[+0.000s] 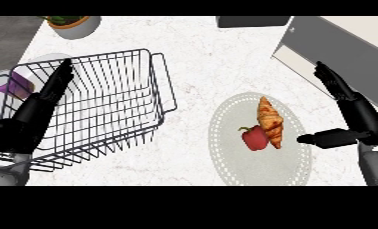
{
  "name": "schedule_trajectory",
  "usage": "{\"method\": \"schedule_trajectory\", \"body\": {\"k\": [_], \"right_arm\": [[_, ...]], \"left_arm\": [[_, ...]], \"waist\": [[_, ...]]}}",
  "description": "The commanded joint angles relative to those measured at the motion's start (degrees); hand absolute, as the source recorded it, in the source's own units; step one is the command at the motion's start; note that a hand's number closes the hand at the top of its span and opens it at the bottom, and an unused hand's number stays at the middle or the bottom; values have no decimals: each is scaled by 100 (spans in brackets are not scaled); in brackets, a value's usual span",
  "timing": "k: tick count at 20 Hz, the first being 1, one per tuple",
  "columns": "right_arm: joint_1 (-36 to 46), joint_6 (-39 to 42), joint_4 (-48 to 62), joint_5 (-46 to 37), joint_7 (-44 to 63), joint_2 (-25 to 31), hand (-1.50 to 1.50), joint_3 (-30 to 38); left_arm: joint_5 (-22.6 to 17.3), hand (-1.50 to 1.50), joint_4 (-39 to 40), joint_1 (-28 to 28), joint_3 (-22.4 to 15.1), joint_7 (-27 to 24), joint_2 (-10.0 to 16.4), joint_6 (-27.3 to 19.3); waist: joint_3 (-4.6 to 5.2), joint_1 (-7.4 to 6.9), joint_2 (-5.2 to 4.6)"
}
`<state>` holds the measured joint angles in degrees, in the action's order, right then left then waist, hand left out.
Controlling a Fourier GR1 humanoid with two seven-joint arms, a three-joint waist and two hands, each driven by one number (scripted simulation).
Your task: Pick the bell pepper from the placemat and place it in the tiered shelf
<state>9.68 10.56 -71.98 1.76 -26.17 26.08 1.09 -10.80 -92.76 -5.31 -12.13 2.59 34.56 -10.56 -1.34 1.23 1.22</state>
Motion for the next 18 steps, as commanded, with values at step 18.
{"method": "schedule_trajectory", "body": {"k": [18], "right_arm": [[-605,89,-3309,-1994,3527,803,-150,-1557]], "left_arm": [[143,0,314,-247,-347,176,-1229,-321]], "waist": [[147,127,-120]]}}
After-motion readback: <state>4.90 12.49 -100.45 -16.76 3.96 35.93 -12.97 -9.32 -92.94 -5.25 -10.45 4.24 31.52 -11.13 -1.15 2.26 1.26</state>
